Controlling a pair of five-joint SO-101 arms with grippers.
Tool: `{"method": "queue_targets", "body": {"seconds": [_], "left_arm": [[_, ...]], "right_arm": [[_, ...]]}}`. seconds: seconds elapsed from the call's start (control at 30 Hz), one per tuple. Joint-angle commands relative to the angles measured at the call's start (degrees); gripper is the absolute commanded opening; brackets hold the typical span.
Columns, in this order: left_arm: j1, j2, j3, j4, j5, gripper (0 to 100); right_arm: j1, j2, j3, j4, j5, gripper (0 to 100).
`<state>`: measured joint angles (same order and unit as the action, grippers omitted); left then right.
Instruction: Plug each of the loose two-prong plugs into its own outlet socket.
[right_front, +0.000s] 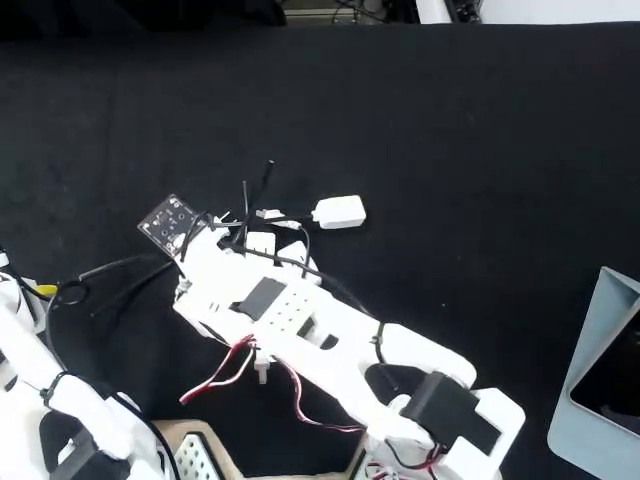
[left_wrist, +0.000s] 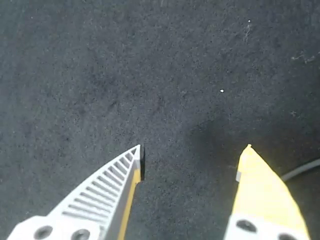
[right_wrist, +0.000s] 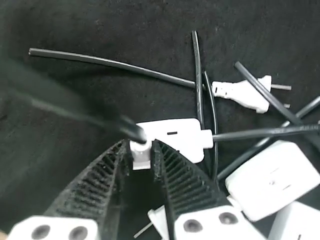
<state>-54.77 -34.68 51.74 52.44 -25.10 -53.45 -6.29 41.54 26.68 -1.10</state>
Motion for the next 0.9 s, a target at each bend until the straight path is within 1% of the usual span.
{"method": "queue_targets", "body": {"seconds": [0.0,0.13,0.23,0.33,0.5,0.73,0.8,0.87], "left_arm": [[-0.13,-1.49,-0.31,-0.53,0.18,30],[-0.13,-1.49,0.22,-0.62,0.18,30],[-0.13,-1.49,0.31,-0.62,0.18,30],[-0.13,-1.49,0.31,-0.62,0.18,30],[-0.13,-1.49,0.31,-0.70,0.18,30],[-0.13,-1.49,0.57,-0.70,0.18,30],[-0.13,-1.49,0.57,-0.62,0.18,30],[-0.31,-1.49,0.57,-0.62,0.18,30]], "right_arm": [[-0.70,-0.04,2.15,-6.33,2.64,1.1],[-0.44,-0.04,7.87,-13.54,11.87,1.1],[0.18,-0.22,9.89,-14.68,16.88,1.1],[1.49,-0.48,9.89,-13.10,17.14,1.1],[1.67,0.40,5.05,-4.13,17.14,1.1],[1.67,10.59,-6.11,4.75,17.05,1.1],[1.76,11.65,-8.66,7.12,17.05,1.1],[1.76,10.95,-9.10,7.03,16.79,1.1]]}}
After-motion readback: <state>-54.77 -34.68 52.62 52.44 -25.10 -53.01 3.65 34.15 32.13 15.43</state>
